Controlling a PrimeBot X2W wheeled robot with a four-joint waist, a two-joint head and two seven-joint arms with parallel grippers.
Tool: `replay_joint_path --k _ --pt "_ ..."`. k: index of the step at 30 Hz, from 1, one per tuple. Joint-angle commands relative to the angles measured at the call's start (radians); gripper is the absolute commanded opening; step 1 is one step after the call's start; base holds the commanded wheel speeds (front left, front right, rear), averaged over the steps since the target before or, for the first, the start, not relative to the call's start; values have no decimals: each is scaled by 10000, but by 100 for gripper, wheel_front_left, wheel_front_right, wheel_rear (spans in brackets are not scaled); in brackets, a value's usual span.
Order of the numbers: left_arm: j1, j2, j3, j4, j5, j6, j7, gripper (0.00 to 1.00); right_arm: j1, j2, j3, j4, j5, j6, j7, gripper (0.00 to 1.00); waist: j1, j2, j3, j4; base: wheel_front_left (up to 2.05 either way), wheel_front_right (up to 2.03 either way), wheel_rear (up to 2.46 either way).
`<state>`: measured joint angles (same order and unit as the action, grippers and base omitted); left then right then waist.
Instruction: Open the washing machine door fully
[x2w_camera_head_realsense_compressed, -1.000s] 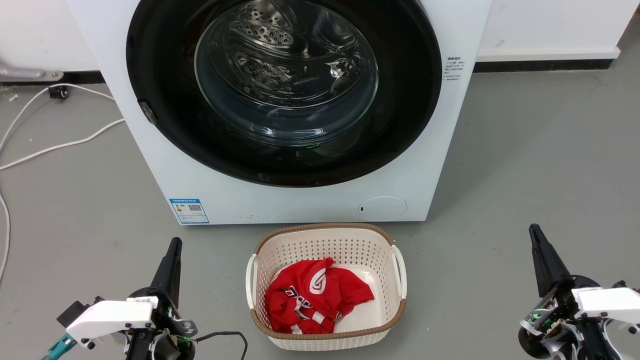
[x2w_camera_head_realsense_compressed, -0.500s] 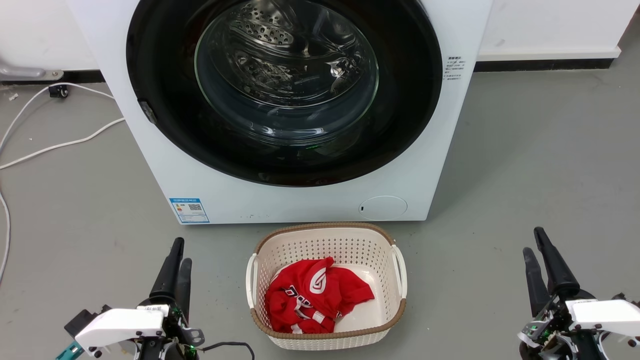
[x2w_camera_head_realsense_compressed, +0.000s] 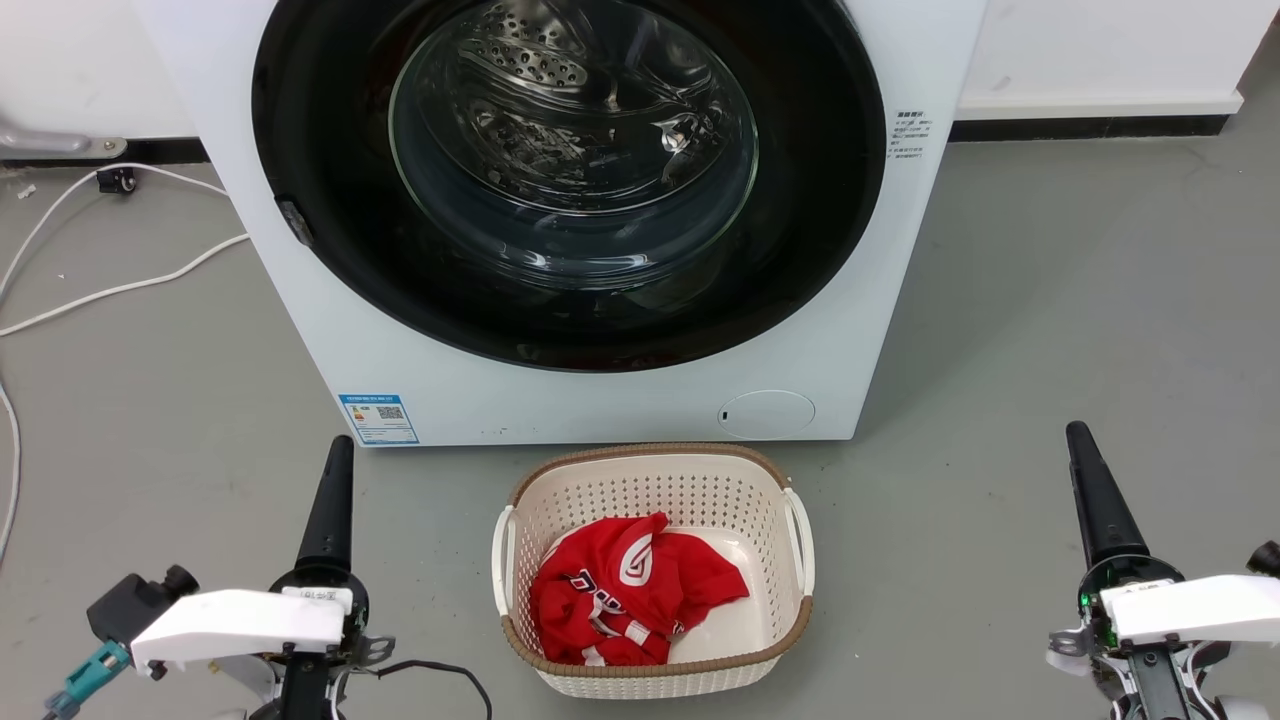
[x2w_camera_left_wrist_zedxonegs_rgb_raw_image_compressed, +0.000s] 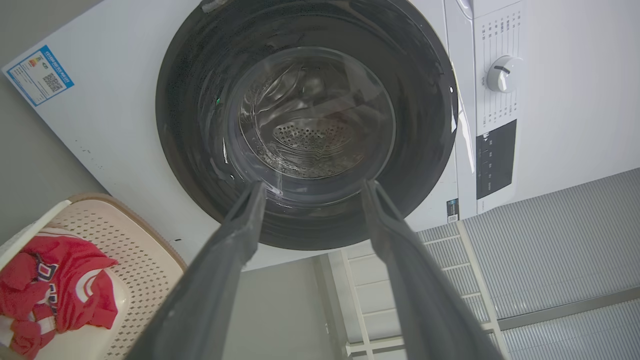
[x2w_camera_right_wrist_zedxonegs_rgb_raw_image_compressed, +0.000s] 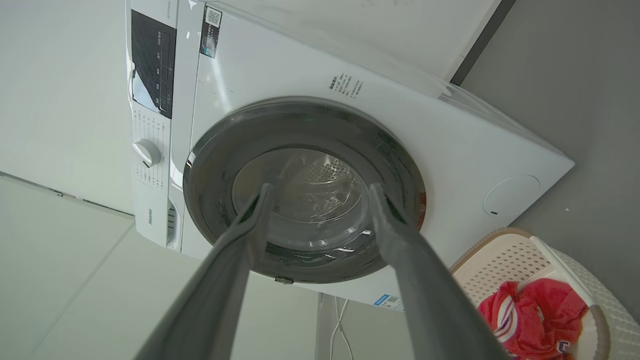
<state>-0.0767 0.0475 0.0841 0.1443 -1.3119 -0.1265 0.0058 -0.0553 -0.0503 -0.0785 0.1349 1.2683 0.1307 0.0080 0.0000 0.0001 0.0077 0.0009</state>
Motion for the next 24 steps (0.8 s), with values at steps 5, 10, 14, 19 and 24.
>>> replay_joint_path --k 5,10,14,19,24 --pt "-176 26 -95 -621 1641 -28 -276 100 31 -13 137 -648 -2041 0 -276 100 0 -1 -3 -3 0 0 0" --pt "-59 27 -236 -813 2868 5 -467 100 143 -12 261 -838 -3484 0 -469 100 0 -1 -5 -12 0 0 0" --pt "18 28 -356 -886 3827 162 -607 100 248 -12 310 -871 -4399 0 -614 100 0 -1 -13 -18 0 0 0" --pt "106 29 -491 -882 4756 369 -780 100 341 -11 295 -793 -5310 0 -786 100 0 -1 -36 -15 0 0 0" --pt "151 50 -607 -868 5604 505 -944 100 411 -10 313 -756 -6189 0 -903 100 0 -1 -56 -10 0 0 0"
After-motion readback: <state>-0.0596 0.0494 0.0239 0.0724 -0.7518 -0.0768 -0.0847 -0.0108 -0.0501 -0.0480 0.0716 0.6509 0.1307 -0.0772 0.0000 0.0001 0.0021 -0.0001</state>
